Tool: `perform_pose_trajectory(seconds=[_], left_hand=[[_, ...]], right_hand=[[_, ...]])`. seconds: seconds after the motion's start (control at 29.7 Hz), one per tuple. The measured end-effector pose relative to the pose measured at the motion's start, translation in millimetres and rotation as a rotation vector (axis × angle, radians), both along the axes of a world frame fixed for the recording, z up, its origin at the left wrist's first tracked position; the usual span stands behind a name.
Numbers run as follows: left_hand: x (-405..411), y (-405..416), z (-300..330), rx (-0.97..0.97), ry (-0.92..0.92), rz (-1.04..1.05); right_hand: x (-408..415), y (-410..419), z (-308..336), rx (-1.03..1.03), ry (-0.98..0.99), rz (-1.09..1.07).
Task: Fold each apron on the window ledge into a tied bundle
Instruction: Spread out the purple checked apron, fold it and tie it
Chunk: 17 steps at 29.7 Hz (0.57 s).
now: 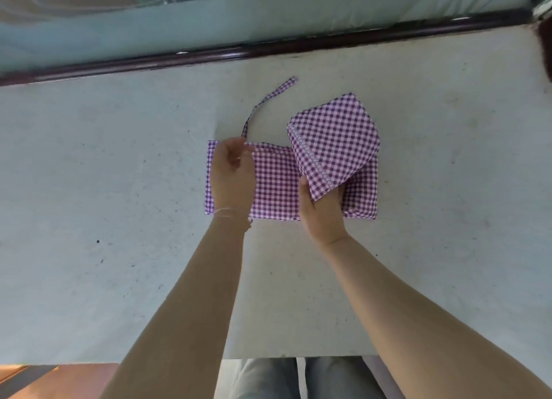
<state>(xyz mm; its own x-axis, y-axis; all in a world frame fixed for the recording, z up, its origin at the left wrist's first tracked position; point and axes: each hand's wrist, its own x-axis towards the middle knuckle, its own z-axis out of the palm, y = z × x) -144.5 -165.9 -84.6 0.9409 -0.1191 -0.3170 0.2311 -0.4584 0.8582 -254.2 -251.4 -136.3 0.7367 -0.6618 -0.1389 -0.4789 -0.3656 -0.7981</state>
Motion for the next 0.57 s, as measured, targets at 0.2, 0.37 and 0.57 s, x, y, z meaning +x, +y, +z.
perform_pose_trajectory(seconds=[0.2, 0.37, 0.57], left_hand=[[4.2, 30.9, -11.2, 0.014, 0.313, -0.392], [31.4, 27.7, -15.2, -0.218, 0.576, -0.155], [59.1, 71.5, -14.5, -0.312, 0.770, 0.101]], right_hand=[[6.5, 10.9, -6.8, -0.577, 0.144, 0.177], [10.4, 20.4, -11.4, -0.700, 0.297, 0.466], [13.0, 23.1, -14.8, -0.738, 0.370, 0.485]])
